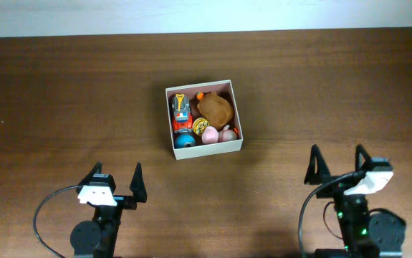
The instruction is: Pack container
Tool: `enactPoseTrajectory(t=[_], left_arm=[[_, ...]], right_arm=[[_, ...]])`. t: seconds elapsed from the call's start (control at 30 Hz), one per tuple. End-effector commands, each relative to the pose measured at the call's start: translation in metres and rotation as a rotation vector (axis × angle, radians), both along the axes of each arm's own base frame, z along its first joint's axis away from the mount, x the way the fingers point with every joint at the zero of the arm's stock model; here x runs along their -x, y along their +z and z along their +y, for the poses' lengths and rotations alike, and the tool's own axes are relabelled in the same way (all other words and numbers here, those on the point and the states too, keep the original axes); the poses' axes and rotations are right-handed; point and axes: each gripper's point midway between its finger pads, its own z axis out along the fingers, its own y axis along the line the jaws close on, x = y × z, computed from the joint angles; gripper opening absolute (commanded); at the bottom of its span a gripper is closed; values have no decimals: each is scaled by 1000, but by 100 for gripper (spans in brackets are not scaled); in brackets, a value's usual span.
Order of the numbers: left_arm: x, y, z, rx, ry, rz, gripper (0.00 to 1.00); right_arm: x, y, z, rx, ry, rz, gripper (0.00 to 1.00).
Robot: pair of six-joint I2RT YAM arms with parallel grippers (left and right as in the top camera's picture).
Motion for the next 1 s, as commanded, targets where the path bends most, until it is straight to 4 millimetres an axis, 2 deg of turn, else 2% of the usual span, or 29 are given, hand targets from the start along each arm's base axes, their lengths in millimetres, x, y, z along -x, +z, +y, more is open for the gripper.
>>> enactPoseTrajectory(t=[0.0, 0.23, 0.57, 0.73, 0.97], left_arm=[[0, -1, 0, -12, -1, -3, 100], [0, -1, 0, -12, -1, -3, 100], [0, -1, 0, -12, -1, -3, 99], [0, -1, 1, -12, -1, -3, 100], [0, -1, 0, -12, -1, -3, 100]], right_arm=[[6, -7, 9, -2, 45, -66, 99], [6, -12, 7, 0, 31, -119, 99], [3, 0, 4, 2, 15, -254, 99], [-2, -14, 10, -3, 43, -281, 99], [-8, -40, 7, -4, 22, -192, 99]])
